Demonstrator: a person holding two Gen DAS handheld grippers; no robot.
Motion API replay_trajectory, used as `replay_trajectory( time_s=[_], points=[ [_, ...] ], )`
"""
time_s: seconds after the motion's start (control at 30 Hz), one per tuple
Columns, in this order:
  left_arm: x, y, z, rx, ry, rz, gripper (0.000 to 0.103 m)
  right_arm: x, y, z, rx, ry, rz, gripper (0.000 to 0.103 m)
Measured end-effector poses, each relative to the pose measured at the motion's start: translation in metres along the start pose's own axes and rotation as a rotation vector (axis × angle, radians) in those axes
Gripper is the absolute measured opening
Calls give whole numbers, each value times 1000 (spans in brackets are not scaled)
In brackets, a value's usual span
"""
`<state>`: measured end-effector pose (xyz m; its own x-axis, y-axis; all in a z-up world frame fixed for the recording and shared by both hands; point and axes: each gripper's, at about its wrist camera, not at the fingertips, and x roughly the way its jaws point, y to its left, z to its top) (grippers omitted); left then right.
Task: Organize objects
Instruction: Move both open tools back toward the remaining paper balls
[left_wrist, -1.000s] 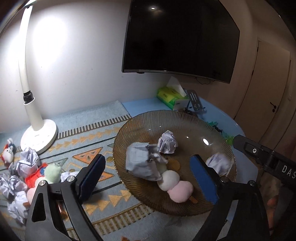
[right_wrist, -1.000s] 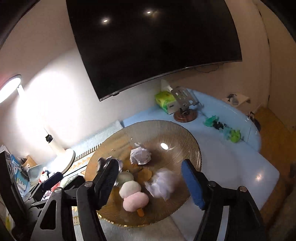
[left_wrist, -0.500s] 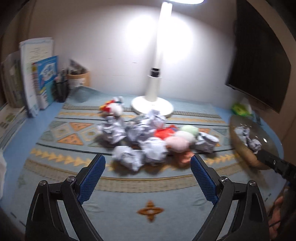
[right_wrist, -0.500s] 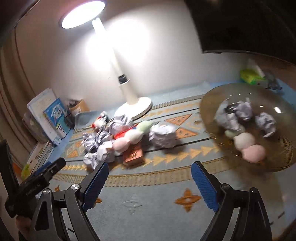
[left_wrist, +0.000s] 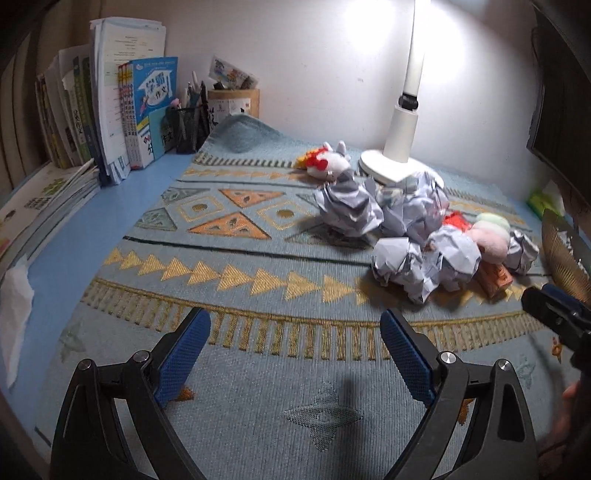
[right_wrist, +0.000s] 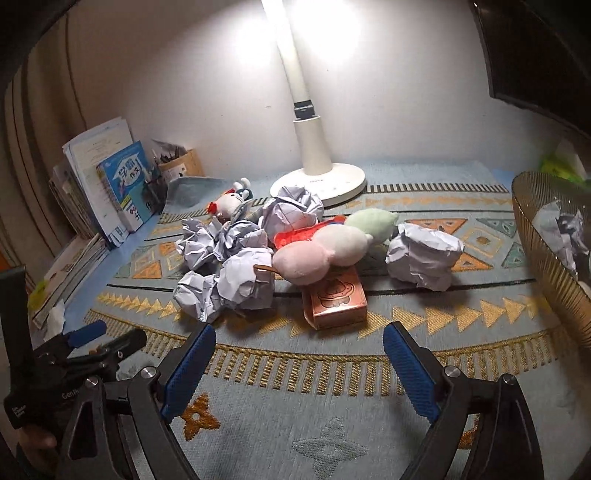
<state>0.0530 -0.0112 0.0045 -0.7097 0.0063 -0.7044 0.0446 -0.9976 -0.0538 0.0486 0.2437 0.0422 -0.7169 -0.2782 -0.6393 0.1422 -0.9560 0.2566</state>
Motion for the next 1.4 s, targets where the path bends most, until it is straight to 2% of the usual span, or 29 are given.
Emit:
replay_trajectory(
  time_s=[0.07, 0.17, 0.27, 0.37, 0.47, 0.63, 0.8, 0.87, 0.97, 1.07, 1.13, 1.17, 1.2, 1.27, 1.33, 1.4],
  points=[
    [3, -5, -1, 33, 27, -25, 93, -1, -7, 3, 37, -7, 3, 91],
    [-3, -10, -4, 57, -4, -28, 93, -22, -13, 3, 57, -119, -39, 91],
    [-3, -14, -6, 74, 2, -29, 93, -34, -11, 0, 43, -170, -39, 91],
    [-5, -17, -6, 94, -10, -26, 93, -33, -4, 1, 9, -168, -64, 91],
    [-8, -23, -8, 129, -20, -20, 93, -34, 3, 0, -13, -183, -125, 91],
    [-9, -37, -12, 203, -28, 38, 93, -36, 7, -2, -39, -195, -134, 91],
    [-11, -47, -14, 262, -43, 62, 93, -36, 8, -2, -46, -201, -144, 91],
    [-12, -47, -12, 274, -36, 33, 93, -38, 8, -2, -49, -211, -134, 91],
    [-12, -52, 1, 290, -37, -115, 93, -38, 6, -2, -43, -201, -100, 91],
    [2, -71, 19, 383, -43, -105, 93, -35, 0, 0, -13, -183, -82, 91],
    [21, -80, 25, 409, -2, -96, 92, -35, -5, 1, 7, -177, -70, 91],
    [30, -82, 27, 418, 24, -102, 90, -35, -5, 1, 13, -175, -64, 91],
    [37, -83, 28, 429, 53, -109, 82, -34, -6, 1, 16, -173, -60, 91],
    [46, -82, 30, 413, 89, -132, 72, -33, -6, 2, 10, -163, -47, 91],
    [48, -78, 35, 381, 98, -154, 71, -31, -4, 2, 6, -155, -58, 91],
    [51, -79, 37, 379, 86, -135, 71, -30, -4, 2, 3, -147, -60, 91]
  ],
)
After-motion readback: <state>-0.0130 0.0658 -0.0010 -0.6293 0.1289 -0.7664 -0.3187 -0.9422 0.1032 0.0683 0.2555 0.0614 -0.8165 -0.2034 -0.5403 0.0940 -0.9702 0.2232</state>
